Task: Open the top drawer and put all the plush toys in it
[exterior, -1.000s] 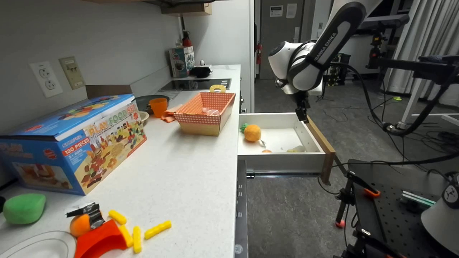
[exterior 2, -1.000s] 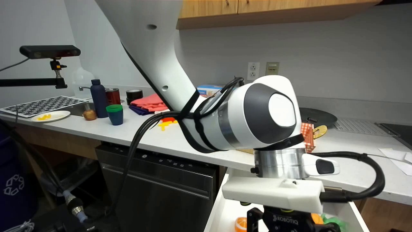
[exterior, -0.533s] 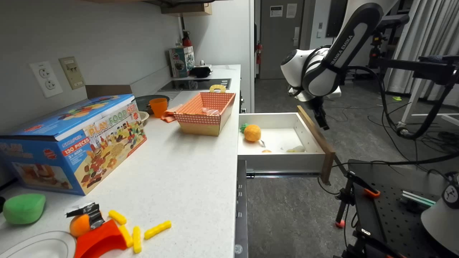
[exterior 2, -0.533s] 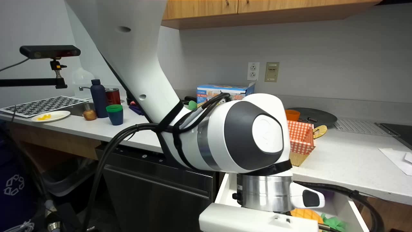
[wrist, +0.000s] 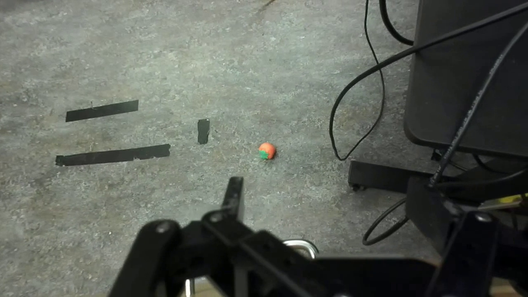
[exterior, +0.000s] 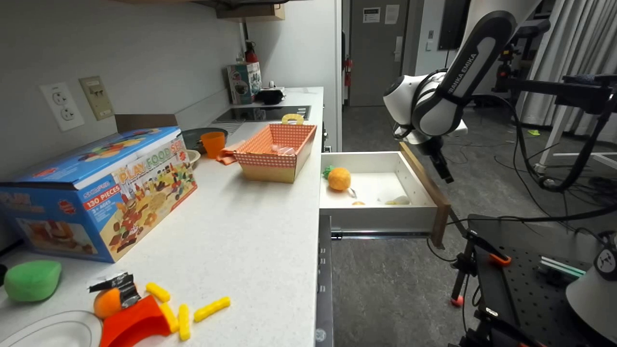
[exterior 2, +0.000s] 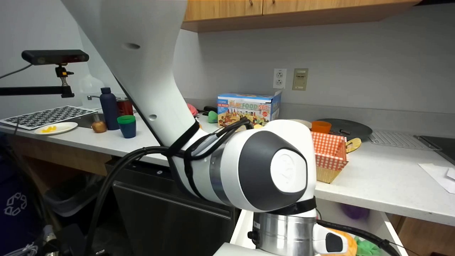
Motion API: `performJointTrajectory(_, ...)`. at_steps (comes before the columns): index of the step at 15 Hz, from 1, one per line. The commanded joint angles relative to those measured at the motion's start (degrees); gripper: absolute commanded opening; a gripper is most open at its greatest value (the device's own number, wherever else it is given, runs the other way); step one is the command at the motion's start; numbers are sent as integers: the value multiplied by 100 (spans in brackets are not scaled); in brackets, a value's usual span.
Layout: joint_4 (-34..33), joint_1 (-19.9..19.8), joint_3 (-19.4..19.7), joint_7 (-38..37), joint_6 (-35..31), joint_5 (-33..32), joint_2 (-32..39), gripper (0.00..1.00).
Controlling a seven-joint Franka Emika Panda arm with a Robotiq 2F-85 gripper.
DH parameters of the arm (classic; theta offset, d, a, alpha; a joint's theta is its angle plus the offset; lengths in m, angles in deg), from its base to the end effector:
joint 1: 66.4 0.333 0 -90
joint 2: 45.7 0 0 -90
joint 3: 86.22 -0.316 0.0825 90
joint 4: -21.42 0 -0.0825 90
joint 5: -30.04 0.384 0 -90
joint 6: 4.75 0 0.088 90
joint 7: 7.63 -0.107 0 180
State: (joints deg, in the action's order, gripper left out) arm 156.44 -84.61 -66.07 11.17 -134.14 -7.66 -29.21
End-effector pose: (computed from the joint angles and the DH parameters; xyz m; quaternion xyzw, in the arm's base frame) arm 0.3565 -0.3124 0.1950 0.9456 0.0853 -0.2832 0.1353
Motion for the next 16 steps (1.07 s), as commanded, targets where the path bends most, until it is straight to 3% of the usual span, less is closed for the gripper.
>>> performJointTrajectory(1, -163, -154, -173, 231, -226, 228, 236, 100)
performJointTrajectory(7, -73, -397, -137, 337, -1942, 131, 579, 100)
performJointTrajectory(8, -355, -391, -296, 592, -1631, 489, 632, 100)
performJointTrajectory(11, -543, -428, -408, 931, -1602, 959, 668, 100)
performJointTrajectory(16, -944, -300, -523, 941, -1914, 1175, 832, 100)
